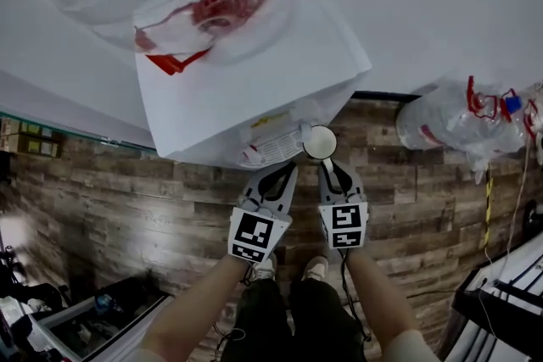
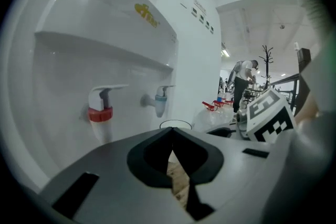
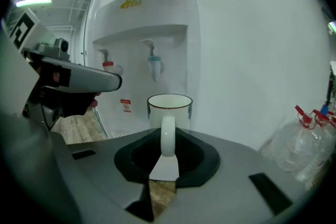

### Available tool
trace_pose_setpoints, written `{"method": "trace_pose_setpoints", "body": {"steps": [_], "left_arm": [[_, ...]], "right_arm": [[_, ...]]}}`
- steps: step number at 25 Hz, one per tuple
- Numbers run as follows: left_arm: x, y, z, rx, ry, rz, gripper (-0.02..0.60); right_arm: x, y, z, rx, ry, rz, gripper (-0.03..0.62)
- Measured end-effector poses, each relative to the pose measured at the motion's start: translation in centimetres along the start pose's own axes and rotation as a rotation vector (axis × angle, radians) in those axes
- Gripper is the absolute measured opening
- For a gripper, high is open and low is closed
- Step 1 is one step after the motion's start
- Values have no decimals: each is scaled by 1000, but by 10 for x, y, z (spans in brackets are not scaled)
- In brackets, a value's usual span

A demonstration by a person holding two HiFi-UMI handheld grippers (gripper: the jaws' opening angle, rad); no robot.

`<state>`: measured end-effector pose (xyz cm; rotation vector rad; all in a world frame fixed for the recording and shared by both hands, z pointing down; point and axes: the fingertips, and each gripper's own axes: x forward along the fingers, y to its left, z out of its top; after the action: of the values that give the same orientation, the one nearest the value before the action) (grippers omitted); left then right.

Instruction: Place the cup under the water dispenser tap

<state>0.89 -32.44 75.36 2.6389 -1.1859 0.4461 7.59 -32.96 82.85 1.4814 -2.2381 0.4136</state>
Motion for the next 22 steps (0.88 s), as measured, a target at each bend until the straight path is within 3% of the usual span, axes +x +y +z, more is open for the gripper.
{"method": "trace_pose_setpoints", "body": {"steps": [10,22], "left_arm": [[20,21,-42,-53,34,17,6],[17,33,-65,-65,50,23,6]], "right_arm": [[54,0,-29,-13,-22,-6,66],[62,2,-34,-54,-100,46,77]]}}
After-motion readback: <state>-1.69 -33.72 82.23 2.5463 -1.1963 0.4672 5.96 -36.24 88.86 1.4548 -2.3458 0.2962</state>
